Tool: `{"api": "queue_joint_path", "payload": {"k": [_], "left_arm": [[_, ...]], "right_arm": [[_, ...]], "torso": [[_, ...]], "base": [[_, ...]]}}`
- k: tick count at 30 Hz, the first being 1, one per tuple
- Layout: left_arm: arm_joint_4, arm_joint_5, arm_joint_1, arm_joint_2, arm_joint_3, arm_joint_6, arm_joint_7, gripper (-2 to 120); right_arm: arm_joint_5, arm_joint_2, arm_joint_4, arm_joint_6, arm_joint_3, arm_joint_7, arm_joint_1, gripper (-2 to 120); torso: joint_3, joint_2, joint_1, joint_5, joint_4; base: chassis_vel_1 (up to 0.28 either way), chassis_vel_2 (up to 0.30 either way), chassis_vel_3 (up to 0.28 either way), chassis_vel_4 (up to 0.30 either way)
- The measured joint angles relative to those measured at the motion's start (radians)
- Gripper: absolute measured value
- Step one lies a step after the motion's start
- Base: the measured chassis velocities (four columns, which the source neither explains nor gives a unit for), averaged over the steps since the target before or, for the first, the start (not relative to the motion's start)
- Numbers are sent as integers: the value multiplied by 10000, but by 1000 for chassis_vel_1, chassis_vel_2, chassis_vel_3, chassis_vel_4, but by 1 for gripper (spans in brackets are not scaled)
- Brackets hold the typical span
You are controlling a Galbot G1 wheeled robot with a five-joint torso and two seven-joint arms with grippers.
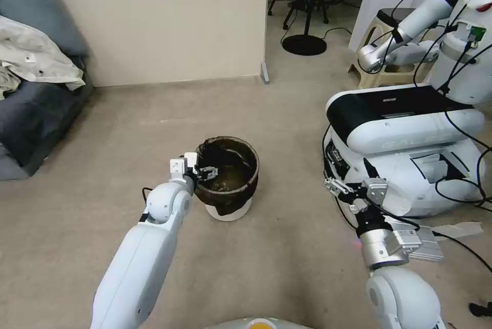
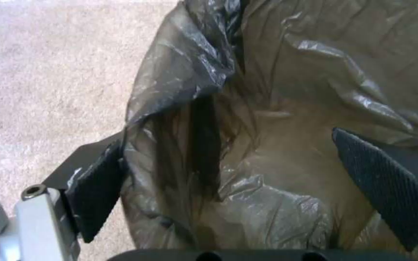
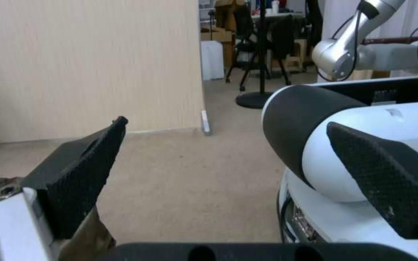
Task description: Pick up the trash can from the floor.
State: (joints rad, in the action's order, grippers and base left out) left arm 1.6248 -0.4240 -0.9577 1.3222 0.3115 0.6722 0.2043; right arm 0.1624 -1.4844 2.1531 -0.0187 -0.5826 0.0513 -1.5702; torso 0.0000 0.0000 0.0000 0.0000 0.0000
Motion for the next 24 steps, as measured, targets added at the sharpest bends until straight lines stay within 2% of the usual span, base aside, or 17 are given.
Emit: {"api": "queue_joint_path", "payload": {"k": [7, 11, 12, 15, 16, 20, 21, 24], "left_arm": [[-340, 27, 244, 53, -145, 265, 119, 93], [-395, 53, 293, 60, -152, 424, 146, 80], [-395, 53, 293, 60, -152, 424, 146, 80], [-411, 122, 274, 48, -115, 430, 166, 65], [-411, 122, 274, 48, -115, 430, 166, 65], [-482, 219, 262, 28, -71, 394, 192, 47], [-482, 219, 262, 28, -71, 394, 192, 47], [-595, 274, 279, 29, -36, 315, 257, 33]], "right_arm": [[24, 7, -21, 4, -28, -19, 25, 100], [24, -14, -24, 7, -27, -22, 28, 100], [24, -14, -24, 7, -27, -22, 28, 100], [20, -24, -41, 7, -21, -28, 31, 100], [20, -24, -41, 7, -21, -28, 31, 100], [16, -33, -52, 7, -2, -28, 45, 100], [16, -33, -52, 7, -2, -28, 45, 100], [13, -39, -59, 8, 9, -28, 55, 100]], "torso": [[0, 1, 0, 0, 1], [0, 0, 0, 0, 1], [0, 0, 0, 0, 1], [0, 0, 1, 1, 1], [0, 0, 1, 1, 1], [0, 0, 0, 1, 1], [0, 0, 0, 1, 1], [0, 1, 0, 1, 1]], "base": [[0, 0, 0, 0], [0, 0, 0, 0], [0, 0, 0, 0], [0, 0, 0, 0], [0, 0, 0, 0], [0, 0, 0, 0], [0, 0, 0, 0], [0, 0, 0, 0]]}}
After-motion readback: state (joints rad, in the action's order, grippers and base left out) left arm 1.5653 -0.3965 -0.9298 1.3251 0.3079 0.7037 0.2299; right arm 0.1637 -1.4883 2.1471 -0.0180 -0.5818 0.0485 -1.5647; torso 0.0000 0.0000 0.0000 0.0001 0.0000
